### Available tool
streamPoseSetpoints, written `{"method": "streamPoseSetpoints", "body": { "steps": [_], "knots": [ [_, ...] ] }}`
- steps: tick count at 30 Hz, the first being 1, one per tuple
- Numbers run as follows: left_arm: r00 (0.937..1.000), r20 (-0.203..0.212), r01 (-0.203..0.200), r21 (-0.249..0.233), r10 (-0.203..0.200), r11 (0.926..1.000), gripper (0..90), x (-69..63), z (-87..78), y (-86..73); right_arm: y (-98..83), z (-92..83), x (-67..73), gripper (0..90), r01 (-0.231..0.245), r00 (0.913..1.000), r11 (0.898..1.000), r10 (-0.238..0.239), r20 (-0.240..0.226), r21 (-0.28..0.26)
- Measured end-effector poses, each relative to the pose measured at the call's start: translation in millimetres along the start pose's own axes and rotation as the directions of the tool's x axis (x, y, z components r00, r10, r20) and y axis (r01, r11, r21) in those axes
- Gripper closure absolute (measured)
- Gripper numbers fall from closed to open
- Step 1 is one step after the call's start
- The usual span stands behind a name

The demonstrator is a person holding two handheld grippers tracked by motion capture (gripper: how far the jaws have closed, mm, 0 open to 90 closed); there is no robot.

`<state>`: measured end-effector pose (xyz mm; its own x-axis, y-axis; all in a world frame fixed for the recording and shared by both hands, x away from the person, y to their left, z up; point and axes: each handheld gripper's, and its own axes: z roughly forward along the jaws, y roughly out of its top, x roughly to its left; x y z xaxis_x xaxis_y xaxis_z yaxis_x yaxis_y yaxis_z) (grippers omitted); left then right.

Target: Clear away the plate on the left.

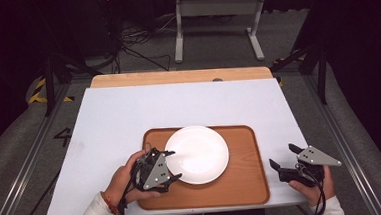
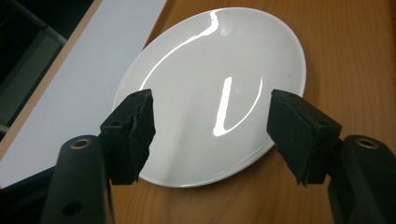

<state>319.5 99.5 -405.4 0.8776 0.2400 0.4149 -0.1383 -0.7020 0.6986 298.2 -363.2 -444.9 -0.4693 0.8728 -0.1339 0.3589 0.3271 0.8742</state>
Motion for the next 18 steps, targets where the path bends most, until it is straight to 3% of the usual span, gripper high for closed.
{"method": "streamPoseSetpoints", "body": {
  "steps": [9,12,18],
  "knots": [
    [0.9980,-0.037,0.050,-0.010,-0.051,0.9987,25.6,15.0,-7.2,-10.9,0.2,-0.1,0.3,13.1,0.003,1.0000,1.000,-0.003,0.000,0.000],
    [0.9941,-0.059,0.090,-0.017,-0.091,0.9958,24.9,21.5,-10.8,-18.7,0.2,-0.1,0.1,13.1,0.001,1.0000,1.000,-0.001,0.001,-0.001],
    [0.9892,-0.070,0.127,-0.023,-0.129,0.9916,23.4,29.0,-15.7,-27.4,0.2,-0.1,0.2,13.1,0.002,1.0000,1.000,-0.002,0.002,-0.001]
  ]
}}
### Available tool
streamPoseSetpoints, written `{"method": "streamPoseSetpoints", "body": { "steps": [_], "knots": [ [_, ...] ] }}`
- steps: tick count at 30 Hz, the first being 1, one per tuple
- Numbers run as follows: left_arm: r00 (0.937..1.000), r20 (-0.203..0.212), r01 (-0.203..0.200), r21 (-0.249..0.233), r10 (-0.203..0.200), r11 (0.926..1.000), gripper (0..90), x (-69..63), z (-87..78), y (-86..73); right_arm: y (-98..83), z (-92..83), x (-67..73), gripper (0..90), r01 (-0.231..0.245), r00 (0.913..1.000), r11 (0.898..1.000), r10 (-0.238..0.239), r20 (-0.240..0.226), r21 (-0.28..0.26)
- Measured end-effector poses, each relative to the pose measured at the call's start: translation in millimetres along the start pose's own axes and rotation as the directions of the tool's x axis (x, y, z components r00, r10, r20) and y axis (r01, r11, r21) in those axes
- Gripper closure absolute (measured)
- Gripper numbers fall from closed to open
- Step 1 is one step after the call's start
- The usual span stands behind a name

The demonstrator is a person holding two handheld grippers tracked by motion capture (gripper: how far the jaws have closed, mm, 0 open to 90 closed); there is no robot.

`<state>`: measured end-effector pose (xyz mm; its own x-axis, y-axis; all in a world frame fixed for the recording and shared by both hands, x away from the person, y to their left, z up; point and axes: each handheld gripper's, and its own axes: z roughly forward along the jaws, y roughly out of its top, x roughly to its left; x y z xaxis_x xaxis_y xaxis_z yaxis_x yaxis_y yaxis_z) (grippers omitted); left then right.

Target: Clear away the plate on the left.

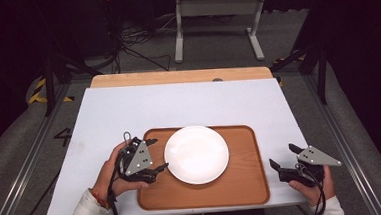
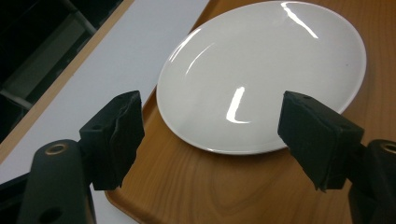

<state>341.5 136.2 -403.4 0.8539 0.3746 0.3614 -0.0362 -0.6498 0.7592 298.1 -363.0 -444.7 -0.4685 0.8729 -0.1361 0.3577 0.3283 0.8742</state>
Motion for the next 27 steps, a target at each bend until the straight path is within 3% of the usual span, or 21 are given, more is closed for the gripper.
{"method": "streamPoseSetpoints", "body": {
  "steps": [15,27],
  "knots": [
    [0.9952,-0.067,0.073,0.021,-0.071,0.9971,20.1,21.3,-11.8,-25.5,0.1,-0.1,0.0,13.1,0.000,1.0000,1.000,0.000,0.001,0.000],
    [0.9849,-0.113,0.137,0.037,-0.132,0.9899,18.3,34.4,-24.3,-49.3,0.2,0.1,0.3,13.1,-0.001,1.0000,1.000,0.001,0.001,0.002]
  ]
}}
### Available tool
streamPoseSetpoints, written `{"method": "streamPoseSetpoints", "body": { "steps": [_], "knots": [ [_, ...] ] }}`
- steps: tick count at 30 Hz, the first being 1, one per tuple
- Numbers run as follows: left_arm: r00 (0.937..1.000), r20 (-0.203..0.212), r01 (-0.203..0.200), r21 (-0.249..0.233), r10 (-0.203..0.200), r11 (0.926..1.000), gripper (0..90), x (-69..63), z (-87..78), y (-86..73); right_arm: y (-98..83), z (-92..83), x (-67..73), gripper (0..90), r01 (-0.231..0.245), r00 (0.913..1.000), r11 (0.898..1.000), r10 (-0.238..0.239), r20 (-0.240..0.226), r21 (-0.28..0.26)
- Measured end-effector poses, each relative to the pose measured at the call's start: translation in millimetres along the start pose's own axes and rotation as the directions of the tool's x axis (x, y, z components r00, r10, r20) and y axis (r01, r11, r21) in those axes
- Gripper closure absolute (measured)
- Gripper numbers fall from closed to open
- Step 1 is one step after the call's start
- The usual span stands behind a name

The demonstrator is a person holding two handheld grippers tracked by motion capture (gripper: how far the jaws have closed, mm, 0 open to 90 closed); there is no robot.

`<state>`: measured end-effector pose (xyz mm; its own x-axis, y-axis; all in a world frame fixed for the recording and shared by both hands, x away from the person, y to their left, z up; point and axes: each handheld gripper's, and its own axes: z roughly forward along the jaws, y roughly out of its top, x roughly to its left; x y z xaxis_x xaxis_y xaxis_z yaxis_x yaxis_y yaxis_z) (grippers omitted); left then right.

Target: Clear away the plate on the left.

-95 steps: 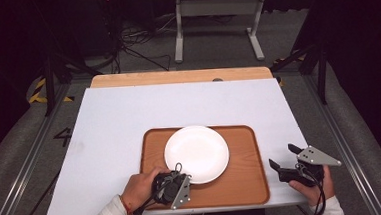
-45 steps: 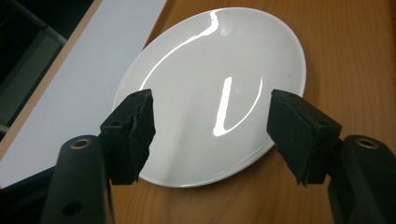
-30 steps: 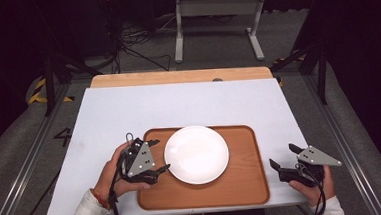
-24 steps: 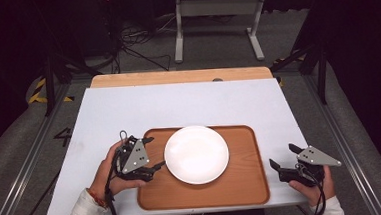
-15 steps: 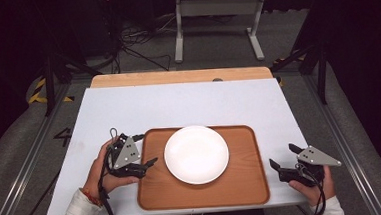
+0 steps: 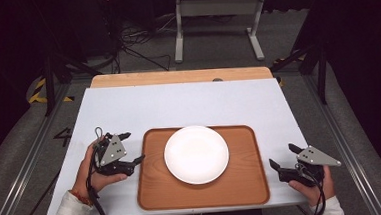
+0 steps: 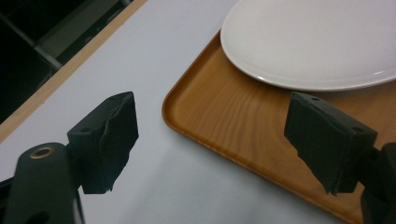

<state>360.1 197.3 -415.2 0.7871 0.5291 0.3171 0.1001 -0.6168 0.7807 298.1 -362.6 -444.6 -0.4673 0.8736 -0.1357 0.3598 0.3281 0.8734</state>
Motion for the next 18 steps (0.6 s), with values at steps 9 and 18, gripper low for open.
{"method": "streamPoseSetpoints", "body": {
  "steps": [9,18],
  "knots": [
    [0.9981,-0.034,0.051,0.008,-0.051,0.9987,18.3,11.3,-11.6,-19.0,-0.3,0.4,-0.2,13.1,0.000,1.0000,1.000,0.000,0.000,0.001],
    [0.9937,-0.062,0.096,0.027,-0.094,0.9950,18.3,18.3,-21.0,-38.8,-0.4,0.8,-0.4,13.1,0.001,1.0000,1.000,-0.001,0.000,0.002]
  ]
}}
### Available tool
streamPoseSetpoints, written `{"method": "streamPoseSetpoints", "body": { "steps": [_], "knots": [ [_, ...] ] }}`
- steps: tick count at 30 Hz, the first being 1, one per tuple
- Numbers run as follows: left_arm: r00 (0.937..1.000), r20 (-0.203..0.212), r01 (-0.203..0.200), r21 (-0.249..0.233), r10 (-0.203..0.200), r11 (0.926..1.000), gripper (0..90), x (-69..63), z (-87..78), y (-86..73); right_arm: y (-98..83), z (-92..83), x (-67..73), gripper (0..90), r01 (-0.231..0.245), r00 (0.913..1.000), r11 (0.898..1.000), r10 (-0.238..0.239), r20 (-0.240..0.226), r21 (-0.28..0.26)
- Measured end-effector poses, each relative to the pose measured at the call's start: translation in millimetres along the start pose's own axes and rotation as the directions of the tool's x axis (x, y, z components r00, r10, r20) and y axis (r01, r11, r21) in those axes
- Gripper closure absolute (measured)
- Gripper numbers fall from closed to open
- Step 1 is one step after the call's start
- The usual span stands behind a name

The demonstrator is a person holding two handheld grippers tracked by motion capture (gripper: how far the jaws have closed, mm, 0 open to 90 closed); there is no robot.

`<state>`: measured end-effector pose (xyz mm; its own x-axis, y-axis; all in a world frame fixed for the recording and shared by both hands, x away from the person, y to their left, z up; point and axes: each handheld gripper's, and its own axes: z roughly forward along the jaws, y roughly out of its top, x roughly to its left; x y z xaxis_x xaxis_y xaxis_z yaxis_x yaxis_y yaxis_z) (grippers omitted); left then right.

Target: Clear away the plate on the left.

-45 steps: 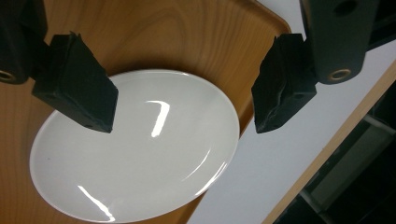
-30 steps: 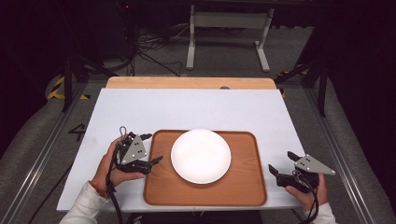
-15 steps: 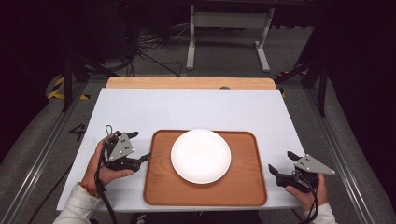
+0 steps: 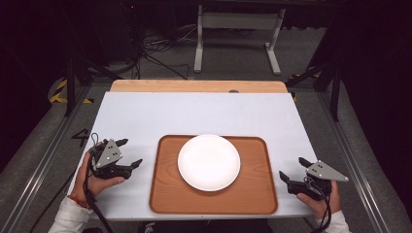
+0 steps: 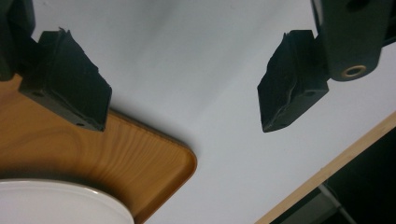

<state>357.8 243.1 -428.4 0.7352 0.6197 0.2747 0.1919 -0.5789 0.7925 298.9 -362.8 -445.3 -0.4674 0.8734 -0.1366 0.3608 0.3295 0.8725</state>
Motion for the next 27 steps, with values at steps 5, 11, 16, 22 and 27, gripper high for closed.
{"method": "streamPoseSetpoints", "body": {
  "steps": [5,11,16,22,27],
  "knots": [
    [0.9988,0.001,0.048,0.001,-0.048,0.9988,17.9,4.1,-2.8,-11.2,-0.5,0.3,-0.4,13.1,-0.001,1.0000,1.000,0.001,0.000,0.000],
    [0.9955,0.002,0.095,0.003,-0.095,0.9955,17.9,7.9,-6.6,-24.5,-1.3,0.5,-1.3,13.1,0.002,1.0000,1.000,-0.002,0.000,0.002],
    [0.9875,0.003,0.157,-0.006,-0.157,0.9875,17.7,9.1,-12.6,-36.7,-1.4,0.8,-2.3,13.1,0.003,1.0000,1.000,-0.003,0.000,0.000],
    [0.9820,0.000,0.189,-0.008,-0.189,0.9820,17.2,7.7,-18.1,-46.1,-1.4,-0.4,-2.0,13.1,0.003,1.0000,1.000,-0.003,0.003,-0.002],
    [0.9820,0.012,0.189,-0.012,-0.189,0.9819,16.5,4.5,-18.3,-46.9,-1.6,-2.1,-1.5,13.0,0.010,0.9999,1.000,-0.010,0.009,0.000]
  ]
}}
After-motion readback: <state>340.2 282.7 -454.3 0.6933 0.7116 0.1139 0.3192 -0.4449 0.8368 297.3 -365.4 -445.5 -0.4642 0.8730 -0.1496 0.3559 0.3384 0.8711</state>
